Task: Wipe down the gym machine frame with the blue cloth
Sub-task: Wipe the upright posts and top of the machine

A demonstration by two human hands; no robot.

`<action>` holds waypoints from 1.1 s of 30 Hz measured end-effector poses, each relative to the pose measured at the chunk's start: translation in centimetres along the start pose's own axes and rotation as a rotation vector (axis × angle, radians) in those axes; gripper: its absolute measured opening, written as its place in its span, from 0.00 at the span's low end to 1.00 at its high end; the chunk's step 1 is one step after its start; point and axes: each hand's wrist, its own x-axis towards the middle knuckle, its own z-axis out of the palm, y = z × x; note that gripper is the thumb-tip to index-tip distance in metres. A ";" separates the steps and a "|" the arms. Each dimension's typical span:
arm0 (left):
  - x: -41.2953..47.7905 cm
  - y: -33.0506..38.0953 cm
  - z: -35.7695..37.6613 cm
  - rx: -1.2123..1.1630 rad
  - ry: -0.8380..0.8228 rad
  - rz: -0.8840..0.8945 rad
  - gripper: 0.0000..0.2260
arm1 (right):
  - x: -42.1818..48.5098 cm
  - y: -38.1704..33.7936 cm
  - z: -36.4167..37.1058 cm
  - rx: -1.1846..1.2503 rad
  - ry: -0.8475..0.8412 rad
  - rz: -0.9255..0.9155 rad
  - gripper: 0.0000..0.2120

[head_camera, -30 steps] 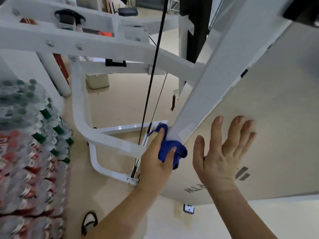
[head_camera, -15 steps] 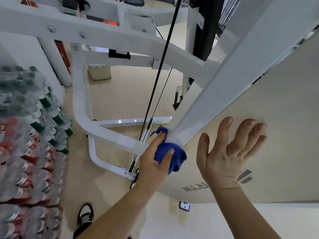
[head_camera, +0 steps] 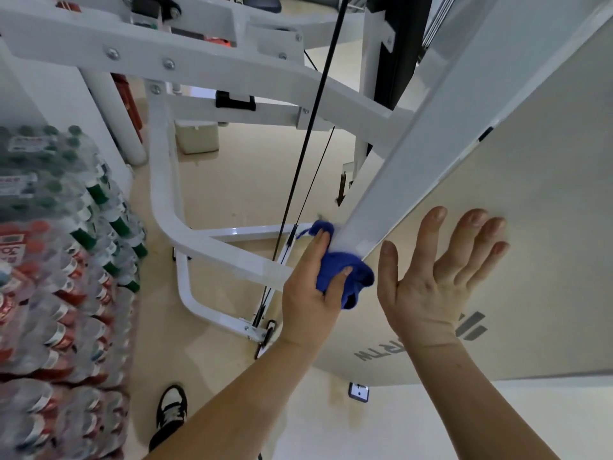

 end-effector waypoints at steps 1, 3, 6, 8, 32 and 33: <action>-0.3 -1.5 -0.3 0.049 -0.033 -0.038 0.28 | 0.1 -0.1 0.0 -0.008 -0.004 0.000 0.42; -0.9 -3.7 -1.2 0.192 -0.101 -0.085 0.26 | 0.3 -0.3 -0.2 -0.016 -0.033 0.012 0.40; -1.5 -5.7 -2.6 0.314 -0.120 -0.031 0.22 | 0.2 -0.6 -0.6 -0.005 -0.046 0.037 0.36; -2.3 -5.9 -3.6 0.194 -0.151 -0.130 0.17 | 0.2 -0.7 -1.1 0.007 -0.058 0.028 0.36; 6.6 -13.8 -12.6 1.194 -0.494 0.360 0.29 | -4.4 -12.1 -0.3 0.711 -1.051 0.538 0.12; 7.6 -13.9 -14.4 1.194 -0.471 0.320 0.28 | -4.3 -12.8 0.4 0.724 -1.065 0.557 0.13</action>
